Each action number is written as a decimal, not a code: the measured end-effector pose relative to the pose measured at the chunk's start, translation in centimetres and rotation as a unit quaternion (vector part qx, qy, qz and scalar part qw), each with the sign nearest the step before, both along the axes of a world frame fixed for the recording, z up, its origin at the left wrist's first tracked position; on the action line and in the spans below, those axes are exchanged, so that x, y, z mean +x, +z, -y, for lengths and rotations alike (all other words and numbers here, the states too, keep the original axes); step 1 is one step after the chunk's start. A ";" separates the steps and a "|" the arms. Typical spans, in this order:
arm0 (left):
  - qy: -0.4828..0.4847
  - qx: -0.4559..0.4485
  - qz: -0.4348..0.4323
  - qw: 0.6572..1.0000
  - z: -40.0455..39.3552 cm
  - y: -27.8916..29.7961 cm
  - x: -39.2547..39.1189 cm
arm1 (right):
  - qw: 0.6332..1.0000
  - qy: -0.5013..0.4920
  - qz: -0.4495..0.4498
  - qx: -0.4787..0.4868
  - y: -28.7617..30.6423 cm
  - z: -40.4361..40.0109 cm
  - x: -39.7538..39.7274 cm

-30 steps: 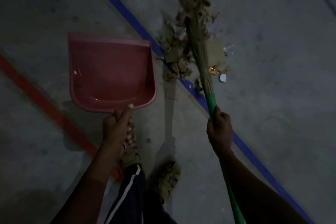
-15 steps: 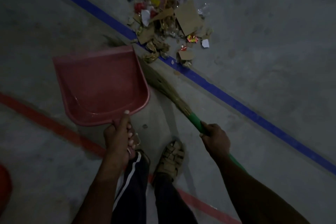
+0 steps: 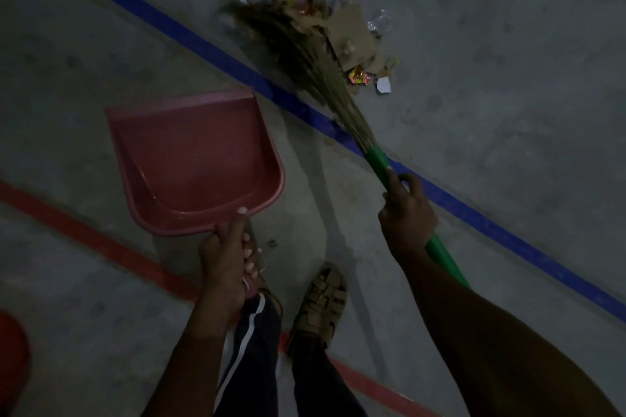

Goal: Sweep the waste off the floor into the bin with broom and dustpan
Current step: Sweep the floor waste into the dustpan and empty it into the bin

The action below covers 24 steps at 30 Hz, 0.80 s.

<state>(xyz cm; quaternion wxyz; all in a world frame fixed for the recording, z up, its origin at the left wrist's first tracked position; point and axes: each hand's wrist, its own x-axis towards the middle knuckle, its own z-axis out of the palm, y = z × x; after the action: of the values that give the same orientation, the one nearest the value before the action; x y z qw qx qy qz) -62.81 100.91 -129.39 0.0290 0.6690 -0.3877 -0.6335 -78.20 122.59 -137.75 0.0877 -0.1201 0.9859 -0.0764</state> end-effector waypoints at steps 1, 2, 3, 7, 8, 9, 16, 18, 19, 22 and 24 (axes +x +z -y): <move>-0.002 -0.002 0.000 1.000 0.2 -0.1 -0.1 | 1.000 -0.001 -0.010 -0.008 0.1 0.2 0.1; -0.002 -0.005 0.000 1.000 0.4 -0.2 -0.2 | 1.000 -0.002 -0.015 -0.016 0.1 0.4 0.3; -0.001 -0.007 0.000 1.000 0.5 -0.2 -0.3 | 1.000 -0.005 -0.015 -0.022 0.1 0.5 0.4; -0.005 -0.006 0.008 1.000 0.9 -0.6 -0.7 | 0.999 -0.043 -0.013 -0.028 -0.7 0.4 0.5; -0.009 -0.007 0.013 1.000 1.0 -0.7 -0.8 | 0.998 -0.057 -0.014 -0.031 -0.9 0.3 0.4; -0.014 -0.009 0.017 1.000 1.0 -0.9 -0.8 | 0.997 -0.070 -0.013 -0.035 -1.2 0.1 0.4; -0.030 0.003 0.017 0.999 0.3 -1.6 -1.0 | 0.987 -0.154 0.035 -0.038 -2.0 -2.5 0.3; -0.035 0.008 0.024 0.999 0.1 -1.7 -1.2 | 0.982 -0.175 0.070 -0.031 -2.0 -3.2 0.3; -0.038 0.010 0.026 0.999 0.1 -1.8 -1.3 | 0.978 -0.186 0.090 -0.029 -1.9 -3.5 0.2; -0.042 0.011 0.021 0.999 -0.2 -1.8 -1.7 | 0.969 -0.201 0.146 -0.002 -1.9 -3.9 0.4; -0.049 0.008 0.017 0.999 -0.3 -1.9 -1.9 | 0.967 -0.178 0.183 0.007 -2.1 -3.6 1.1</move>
<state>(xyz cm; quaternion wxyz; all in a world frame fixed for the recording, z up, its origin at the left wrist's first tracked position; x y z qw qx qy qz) -64.75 101.21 -131.26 -0.0139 0.6600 -0.4150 -0.6260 -77.07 126.19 -139.84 0.2525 0.0738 0.9591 -0.1044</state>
